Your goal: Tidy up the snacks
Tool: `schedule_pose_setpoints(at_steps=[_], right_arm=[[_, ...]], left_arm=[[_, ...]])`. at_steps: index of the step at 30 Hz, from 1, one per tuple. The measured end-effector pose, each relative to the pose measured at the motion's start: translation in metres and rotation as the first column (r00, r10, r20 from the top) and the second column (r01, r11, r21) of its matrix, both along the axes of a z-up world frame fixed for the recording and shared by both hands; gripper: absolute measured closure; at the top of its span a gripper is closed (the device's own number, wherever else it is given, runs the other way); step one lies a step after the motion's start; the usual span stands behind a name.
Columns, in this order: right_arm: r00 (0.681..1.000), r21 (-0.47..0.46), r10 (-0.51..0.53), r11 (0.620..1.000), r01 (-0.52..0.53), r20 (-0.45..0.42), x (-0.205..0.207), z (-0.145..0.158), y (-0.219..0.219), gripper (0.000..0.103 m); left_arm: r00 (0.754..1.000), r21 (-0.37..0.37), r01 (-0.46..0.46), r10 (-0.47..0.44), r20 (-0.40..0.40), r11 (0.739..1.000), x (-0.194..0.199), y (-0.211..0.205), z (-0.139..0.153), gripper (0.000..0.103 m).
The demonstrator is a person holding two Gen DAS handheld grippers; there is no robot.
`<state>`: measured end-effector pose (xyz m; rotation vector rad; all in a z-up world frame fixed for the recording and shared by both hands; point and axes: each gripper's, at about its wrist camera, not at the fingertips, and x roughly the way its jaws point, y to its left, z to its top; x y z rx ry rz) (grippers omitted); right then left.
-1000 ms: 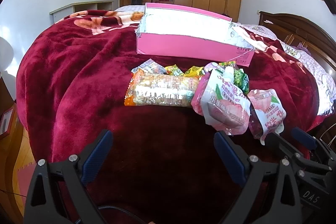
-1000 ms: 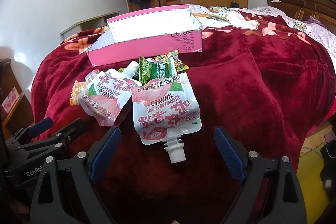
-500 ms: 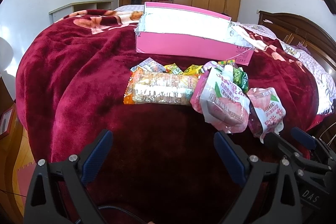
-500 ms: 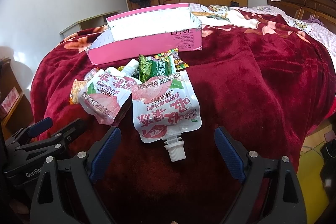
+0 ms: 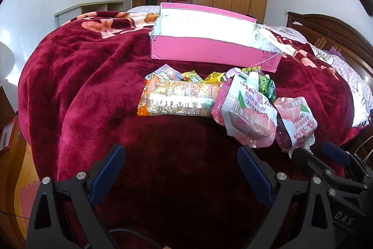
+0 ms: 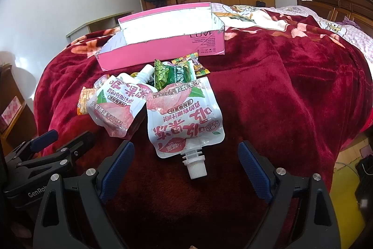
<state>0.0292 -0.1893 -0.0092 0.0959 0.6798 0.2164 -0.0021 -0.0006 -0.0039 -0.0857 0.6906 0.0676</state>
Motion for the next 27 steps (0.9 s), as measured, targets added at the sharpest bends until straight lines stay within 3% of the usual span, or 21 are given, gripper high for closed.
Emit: schedule_pose_setpoints(at_steps=[27], right_arm=[[1.000, -0.001, 0.001, 1.000, -0.001, -0.006, 0.0004, 0.0001, 0.0001, 0.011]], left_arm=[[1.000, 0.000, -0.001, 0.001, 0.005, 1.000, -0.0013, -0.0008, 0.0011, 0.004]])
